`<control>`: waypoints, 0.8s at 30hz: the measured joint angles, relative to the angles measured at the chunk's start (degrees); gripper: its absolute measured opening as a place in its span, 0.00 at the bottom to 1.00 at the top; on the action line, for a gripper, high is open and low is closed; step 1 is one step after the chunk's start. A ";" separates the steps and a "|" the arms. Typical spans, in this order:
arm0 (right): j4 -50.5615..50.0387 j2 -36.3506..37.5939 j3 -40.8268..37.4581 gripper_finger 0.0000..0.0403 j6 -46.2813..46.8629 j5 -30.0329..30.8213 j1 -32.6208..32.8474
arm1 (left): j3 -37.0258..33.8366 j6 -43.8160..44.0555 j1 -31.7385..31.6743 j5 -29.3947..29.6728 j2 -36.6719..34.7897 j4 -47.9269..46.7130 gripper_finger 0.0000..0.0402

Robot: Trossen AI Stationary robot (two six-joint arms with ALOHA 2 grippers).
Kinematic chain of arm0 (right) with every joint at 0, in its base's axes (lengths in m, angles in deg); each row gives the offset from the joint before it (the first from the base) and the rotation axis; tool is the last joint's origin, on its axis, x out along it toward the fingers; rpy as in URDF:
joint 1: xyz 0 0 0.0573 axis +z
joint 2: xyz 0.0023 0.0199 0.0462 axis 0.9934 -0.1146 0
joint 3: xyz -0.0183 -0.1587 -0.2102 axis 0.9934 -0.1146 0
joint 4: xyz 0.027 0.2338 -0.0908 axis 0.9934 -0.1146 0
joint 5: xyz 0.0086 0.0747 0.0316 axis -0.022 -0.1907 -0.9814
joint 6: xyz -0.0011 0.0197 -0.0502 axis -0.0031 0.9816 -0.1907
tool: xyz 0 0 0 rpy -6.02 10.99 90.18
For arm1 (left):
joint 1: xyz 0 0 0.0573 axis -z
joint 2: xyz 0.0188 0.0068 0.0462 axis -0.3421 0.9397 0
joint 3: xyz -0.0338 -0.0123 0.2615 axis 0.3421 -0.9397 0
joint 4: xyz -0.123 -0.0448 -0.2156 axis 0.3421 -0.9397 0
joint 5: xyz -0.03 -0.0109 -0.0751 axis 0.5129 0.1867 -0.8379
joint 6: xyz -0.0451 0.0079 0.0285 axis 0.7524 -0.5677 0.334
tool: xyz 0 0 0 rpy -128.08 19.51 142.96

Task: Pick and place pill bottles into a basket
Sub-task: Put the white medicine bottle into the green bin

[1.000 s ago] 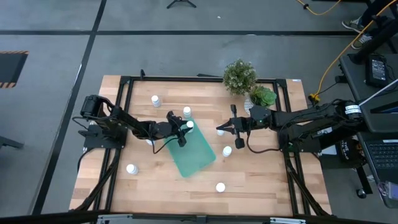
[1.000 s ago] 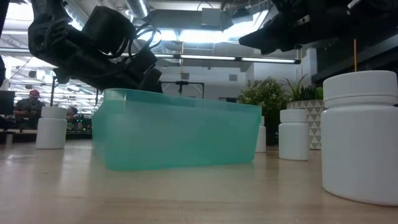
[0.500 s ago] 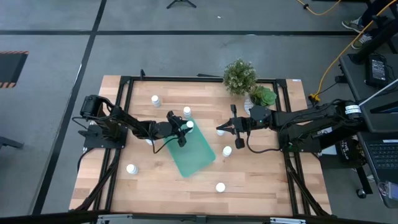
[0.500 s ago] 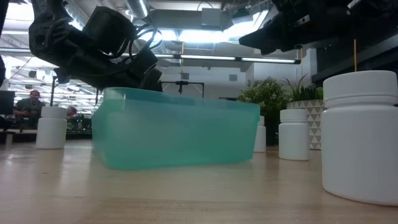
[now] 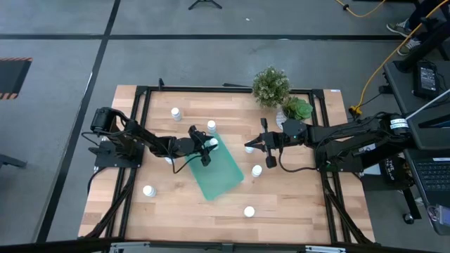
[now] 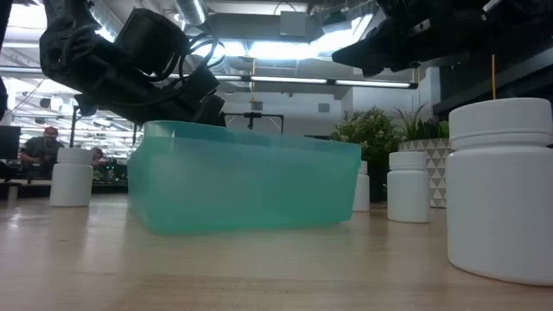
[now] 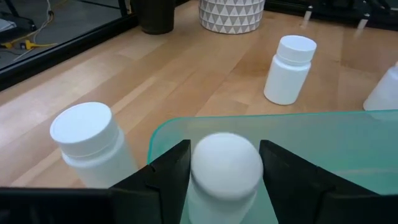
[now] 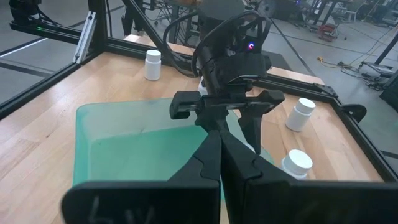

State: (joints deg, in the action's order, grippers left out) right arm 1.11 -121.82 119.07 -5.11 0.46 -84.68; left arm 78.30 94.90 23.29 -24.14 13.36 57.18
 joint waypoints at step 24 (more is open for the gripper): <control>0.66 0.02 0.00 0.04 -0.29 0.11 0.00 | -0.04 -8.23 2.78 -0.40 -4.90 2.97 0.46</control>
State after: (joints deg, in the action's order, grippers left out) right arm 1.77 -121.80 119.07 -5.40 0.57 -84.68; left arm 78.26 86.67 26.07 -24.54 8.46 60.15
